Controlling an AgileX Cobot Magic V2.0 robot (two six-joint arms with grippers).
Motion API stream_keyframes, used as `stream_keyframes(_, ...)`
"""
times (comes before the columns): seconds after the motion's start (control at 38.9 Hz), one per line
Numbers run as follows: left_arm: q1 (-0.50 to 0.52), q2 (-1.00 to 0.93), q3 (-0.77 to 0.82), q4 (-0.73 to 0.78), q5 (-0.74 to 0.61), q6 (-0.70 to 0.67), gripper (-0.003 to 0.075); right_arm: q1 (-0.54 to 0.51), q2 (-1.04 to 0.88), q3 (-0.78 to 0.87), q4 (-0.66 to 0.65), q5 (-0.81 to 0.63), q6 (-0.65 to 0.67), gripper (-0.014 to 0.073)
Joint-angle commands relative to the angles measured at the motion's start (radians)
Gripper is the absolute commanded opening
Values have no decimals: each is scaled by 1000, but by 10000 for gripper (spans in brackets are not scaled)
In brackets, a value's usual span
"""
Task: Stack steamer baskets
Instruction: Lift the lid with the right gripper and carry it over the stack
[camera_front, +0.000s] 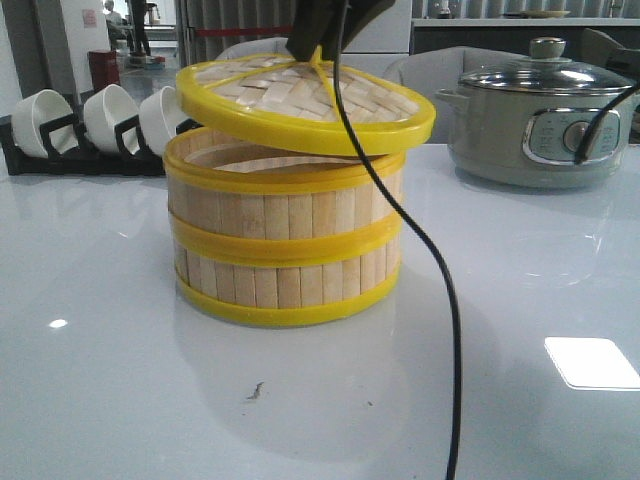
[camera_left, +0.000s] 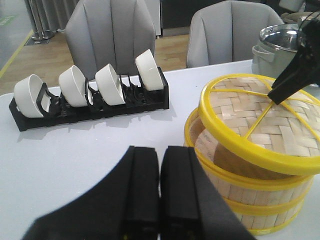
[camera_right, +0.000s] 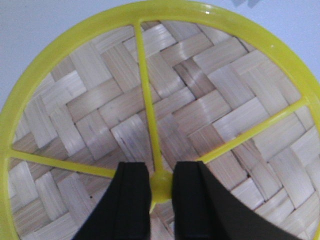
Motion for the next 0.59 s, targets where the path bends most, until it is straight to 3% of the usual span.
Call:
stream_keyframes(0.0,2,0,-28,-8,-78,-12,92,7,-44,-61,14,-58,0,56)
stream_keyframes(0.57,2,0,-28,-8,-79,-12,92,30,11,-93,14,-80,1,56)
